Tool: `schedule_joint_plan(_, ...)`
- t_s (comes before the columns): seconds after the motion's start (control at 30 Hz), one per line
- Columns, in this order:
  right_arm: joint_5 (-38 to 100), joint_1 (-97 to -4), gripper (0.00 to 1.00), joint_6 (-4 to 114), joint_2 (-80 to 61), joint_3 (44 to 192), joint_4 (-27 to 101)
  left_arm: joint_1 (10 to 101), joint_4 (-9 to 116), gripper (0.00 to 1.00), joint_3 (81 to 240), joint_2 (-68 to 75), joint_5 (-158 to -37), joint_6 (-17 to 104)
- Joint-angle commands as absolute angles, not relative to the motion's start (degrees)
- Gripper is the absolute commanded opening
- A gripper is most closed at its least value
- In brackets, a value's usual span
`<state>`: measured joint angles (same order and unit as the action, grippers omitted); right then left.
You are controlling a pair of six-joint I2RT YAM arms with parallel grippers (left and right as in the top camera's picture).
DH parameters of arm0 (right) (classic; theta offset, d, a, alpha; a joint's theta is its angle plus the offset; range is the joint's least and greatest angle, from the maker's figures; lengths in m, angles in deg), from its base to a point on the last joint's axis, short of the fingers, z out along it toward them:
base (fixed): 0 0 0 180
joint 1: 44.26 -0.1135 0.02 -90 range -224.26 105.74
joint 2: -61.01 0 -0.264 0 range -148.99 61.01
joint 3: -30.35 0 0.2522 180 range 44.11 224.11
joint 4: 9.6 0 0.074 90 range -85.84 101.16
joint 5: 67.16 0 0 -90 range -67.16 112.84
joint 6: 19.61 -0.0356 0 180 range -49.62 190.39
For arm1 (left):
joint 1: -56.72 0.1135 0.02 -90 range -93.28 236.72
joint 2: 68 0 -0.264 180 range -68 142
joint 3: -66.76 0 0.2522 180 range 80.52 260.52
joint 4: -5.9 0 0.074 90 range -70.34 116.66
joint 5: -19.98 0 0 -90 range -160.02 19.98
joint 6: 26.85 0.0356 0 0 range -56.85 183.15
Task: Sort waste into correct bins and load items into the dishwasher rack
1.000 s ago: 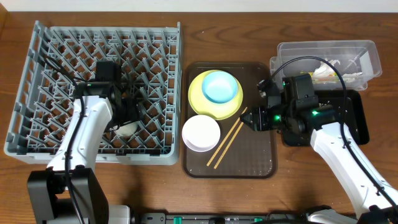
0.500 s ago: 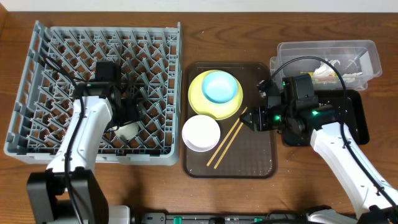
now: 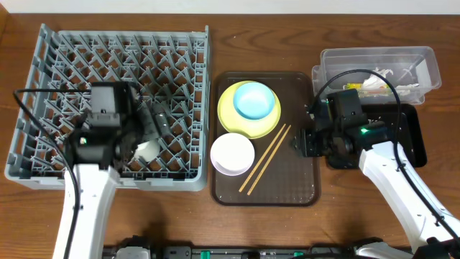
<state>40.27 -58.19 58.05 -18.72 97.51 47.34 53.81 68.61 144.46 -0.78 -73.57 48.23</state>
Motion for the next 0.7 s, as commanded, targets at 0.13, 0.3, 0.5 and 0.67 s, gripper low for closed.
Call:
schedule_joint_plan(0.13,33.17,-52.64,0.89,58.70,-11.81,97.78,52.32,41.35,66.62,0.98,144.62,0.06,-75.34,49.83)
schedule_joint_plan(0.3,33.37,-48.27,0.99,58.72,-6.39,97.78,54.16,30.46,63.10,0.98,144.62,4.89,-75.12,49.78)
schedule_joint_plan(0.5,28.19,-44.42,0.95,56.45,-4.14,97.78,56.15,18.51,60.78,0.98,144.62,13.52,-70.10,48.91)
schedule_joint_plan(0.67,21.04,-43.38,0.94,53.06,-4.51,97.78,59.60,12.56,59.58,0.98,144.62,21.28,-69.33,45.67)
